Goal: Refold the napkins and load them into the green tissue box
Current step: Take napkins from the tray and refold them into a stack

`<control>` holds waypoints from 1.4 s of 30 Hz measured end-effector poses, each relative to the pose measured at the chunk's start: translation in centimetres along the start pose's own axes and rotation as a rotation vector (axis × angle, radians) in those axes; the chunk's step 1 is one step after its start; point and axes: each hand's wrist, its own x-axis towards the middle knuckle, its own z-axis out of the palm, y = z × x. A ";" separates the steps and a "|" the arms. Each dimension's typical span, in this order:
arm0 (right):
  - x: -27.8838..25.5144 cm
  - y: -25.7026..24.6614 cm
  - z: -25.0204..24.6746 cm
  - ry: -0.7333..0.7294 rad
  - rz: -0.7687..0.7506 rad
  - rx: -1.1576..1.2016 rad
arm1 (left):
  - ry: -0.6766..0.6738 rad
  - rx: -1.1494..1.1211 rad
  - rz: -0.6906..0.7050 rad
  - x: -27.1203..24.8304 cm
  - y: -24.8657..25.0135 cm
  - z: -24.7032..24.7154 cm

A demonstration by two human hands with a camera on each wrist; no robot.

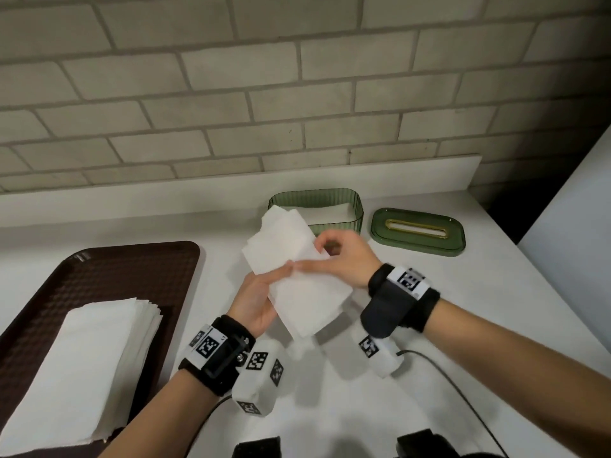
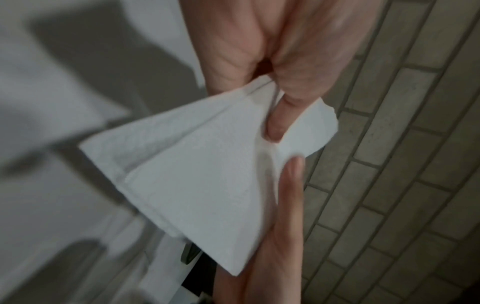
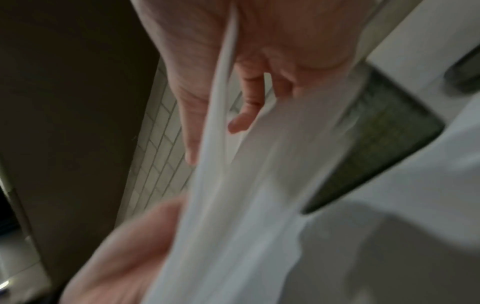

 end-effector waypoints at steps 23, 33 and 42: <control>-7.4 9.8 -14.0 -0.345 0.292 -0.765 | 0.024 0.435 -0.018 -1.1 -4.1 -0.4; -7.8 5.5 -14.6 -0.082 0.192 -0.056 | -0.068 0.669 0.082 -1.1 -4.9 1.7; -7.2 1.5 -11.9 -0.127 0.087 0.470 | -0.051 0.458 0.145 -0.9 -2.7 5.0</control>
